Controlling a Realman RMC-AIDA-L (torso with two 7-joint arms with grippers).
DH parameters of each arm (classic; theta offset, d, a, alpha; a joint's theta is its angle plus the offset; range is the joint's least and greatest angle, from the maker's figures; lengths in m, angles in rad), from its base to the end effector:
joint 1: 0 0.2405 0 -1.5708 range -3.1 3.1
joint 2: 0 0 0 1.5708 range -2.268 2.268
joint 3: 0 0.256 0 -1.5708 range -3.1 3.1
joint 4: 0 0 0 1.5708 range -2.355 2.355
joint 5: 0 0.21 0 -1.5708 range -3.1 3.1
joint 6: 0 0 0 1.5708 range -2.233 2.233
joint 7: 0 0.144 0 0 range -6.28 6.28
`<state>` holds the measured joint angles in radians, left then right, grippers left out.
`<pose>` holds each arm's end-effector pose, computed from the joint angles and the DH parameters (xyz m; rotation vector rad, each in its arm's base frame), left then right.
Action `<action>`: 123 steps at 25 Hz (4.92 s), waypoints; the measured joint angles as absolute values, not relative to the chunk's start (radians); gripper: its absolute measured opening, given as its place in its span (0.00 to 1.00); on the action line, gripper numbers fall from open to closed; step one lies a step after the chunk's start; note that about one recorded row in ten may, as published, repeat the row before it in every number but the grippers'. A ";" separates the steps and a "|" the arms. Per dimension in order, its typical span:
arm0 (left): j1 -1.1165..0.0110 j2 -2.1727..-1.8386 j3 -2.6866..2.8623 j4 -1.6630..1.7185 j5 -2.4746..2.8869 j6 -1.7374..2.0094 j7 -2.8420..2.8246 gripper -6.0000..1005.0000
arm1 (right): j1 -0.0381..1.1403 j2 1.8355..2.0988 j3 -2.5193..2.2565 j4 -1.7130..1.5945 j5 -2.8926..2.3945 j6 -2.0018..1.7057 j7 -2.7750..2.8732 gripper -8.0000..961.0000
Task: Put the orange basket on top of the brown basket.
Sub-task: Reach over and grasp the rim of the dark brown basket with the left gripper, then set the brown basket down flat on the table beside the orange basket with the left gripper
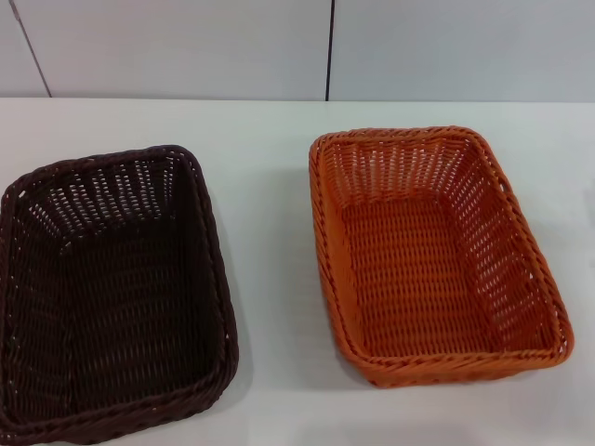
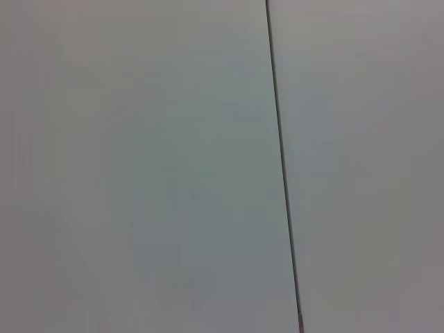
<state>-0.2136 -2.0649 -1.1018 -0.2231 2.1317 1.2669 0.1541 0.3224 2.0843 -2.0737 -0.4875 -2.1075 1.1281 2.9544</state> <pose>-0.4049 0.2578 0.0504 -1.1377 -0.5129 -0.3888 0.3192 0.3353 0.0194 -1.2211 0.5553 0.6787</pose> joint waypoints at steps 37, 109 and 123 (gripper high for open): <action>0.000 -2.060 -1.902 -1.680 2.459 -1.142 0.392 0.72 | 0.319 2.086 -2.106 -0.492 -2.106 1.115 2.954 0.82; -0.708 -2.055 -2.110 -1.162 2.434 -1.426 1.755 0.27 | 0.290 2.089 -2.120 -0.537 -2.107 1.142 2.954 0.82; -0.717 -2.062 -1.968 -1.082 2.284 -1.196 1.741 0.38 | 0.299 2.086 -2.122 -0.541 -2.110 1.136 2.954 0.82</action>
<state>-0.7170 -2.0616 -1.9677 -1.0824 2.2836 -1.1964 1.7414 0.2991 2.0861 -2.1224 -0.5406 -2.1104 1.1358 2.9544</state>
